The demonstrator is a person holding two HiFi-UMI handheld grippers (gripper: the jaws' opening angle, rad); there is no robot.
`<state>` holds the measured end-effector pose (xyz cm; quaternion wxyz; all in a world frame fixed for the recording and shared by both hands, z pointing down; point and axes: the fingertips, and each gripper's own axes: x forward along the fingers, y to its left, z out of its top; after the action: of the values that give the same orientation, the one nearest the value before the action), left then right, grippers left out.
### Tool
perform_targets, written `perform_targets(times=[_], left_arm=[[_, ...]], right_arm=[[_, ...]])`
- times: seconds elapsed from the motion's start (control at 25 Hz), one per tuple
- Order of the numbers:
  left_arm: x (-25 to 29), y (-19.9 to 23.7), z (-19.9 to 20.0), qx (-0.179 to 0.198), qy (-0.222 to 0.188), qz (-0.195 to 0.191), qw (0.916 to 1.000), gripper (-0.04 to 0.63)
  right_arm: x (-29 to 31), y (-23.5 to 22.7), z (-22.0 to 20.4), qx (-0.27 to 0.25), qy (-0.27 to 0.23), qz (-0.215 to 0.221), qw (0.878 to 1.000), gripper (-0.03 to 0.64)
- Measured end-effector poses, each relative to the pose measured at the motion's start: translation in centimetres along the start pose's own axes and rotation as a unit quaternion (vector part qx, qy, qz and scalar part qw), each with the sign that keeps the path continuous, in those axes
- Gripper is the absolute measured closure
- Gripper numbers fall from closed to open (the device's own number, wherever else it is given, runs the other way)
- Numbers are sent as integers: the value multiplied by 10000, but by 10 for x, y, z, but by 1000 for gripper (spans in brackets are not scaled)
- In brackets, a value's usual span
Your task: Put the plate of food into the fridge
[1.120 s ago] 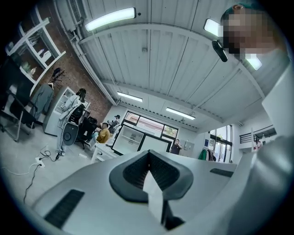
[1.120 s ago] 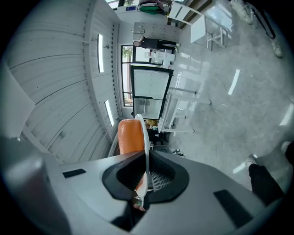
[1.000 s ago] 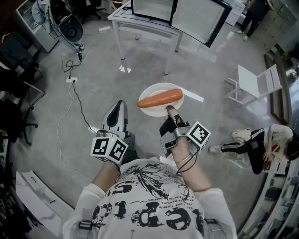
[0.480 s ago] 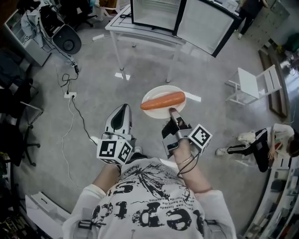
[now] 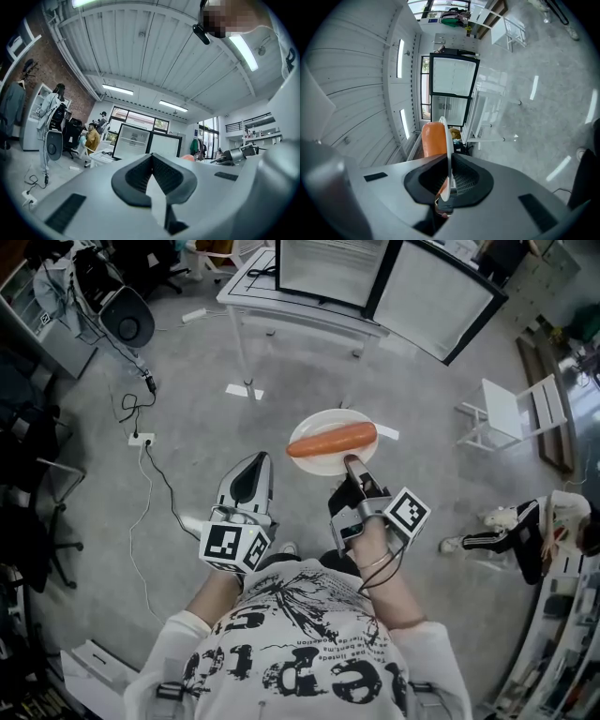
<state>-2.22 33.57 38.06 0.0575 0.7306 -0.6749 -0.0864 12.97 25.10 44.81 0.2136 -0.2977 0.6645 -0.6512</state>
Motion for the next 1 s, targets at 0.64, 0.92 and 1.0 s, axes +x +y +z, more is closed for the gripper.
perform_targets(times=[0.64,0.92,1.0], left_arm=[[133,29,14,140,-335,209,9991,588],[248,28,14,546,-300,183,9979,588],[272,24,11,584,-256,189,9978,588]], right_arm=[[127,1,92,68,306,147,9994,598],[201,2,180,127,324,156,9993,598],[216,3,202,160,313,179,9992,597]])
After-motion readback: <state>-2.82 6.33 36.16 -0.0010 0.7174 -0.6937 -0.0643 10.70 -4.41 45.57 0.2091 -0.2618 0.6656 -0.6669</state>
